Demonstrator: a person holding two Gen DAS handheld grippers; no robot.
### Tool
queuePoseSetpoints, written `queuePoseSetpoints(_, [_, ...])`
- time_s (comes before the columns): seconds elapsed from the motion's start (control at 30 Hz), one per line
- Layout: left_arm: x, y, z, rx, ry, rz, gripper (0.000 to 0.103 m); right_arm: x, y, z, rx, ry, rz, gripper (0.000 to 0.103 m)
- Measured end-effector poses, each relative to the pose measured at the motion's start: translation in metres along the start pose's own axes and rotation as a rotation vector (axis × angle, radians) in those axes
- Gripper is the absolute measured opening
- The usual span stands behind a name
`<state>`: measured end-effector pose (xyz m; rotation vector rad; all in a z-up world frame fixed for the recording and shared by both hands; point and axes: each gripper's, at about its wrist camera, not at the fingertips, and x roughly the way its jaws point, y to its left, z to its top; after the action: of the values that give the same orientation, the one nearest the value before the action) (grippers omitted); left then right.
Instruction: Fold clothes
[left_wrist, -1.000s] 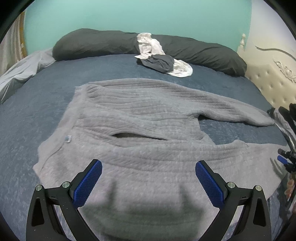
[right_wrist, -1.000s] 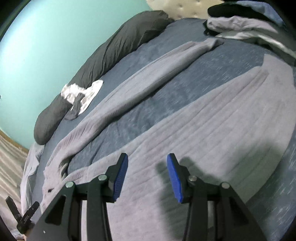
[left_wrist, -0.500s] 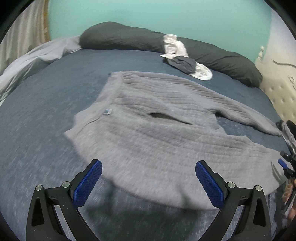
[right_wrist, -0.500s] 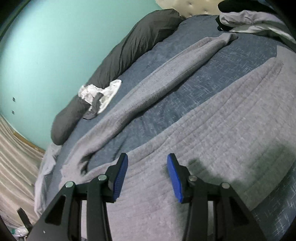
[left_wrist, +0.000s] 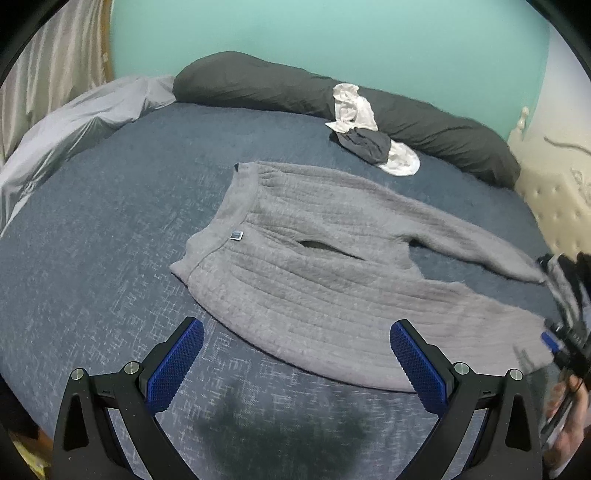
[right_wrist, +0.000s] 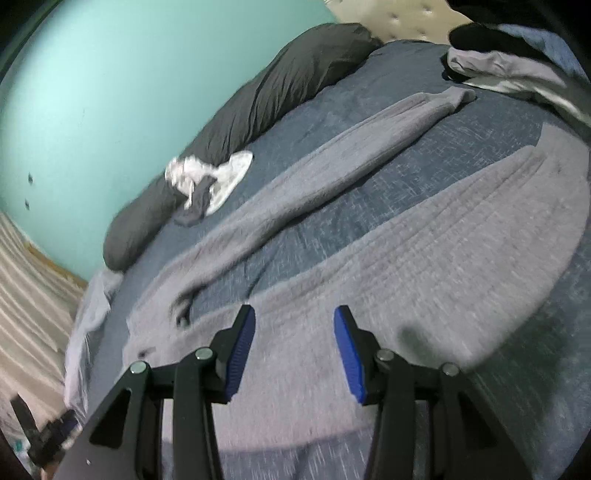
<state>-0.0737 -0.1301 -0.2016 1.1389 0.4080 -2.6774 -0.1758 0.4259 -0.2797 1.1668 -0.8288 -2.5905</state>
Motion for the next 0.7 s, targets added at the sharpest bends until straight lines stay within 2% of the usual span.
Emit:
queuePoseSetpoints(0.27, [-0.033,0.013,0.001,-0.039,-0.012,-0.013,0.103,-0.041,0.018,0.002,-0.089,0.078,-0.025,0.045])
queuePoseSetpoints(0.5, [-0.057,0.027,0.002,-0.014,-0.03,-0.008,0.103,-0.083,0.02,0.005,-0.106,0.062,-0.053,0.046])
queuePoseSetpoints(0.63, [-0.065,0.034,0.001,0.005,-0.024,-0.055,0.103,-0.098,0.018,0.005,-0.124,0.066,-0.071,0.048])
queuePoseSetpoints(0.7, [-0.066,0.038,-0.001,0.008,-0.018,-0.055,0.103,-0.104,0.015,0.005,-0.131,0.067,-0.081,0.048])
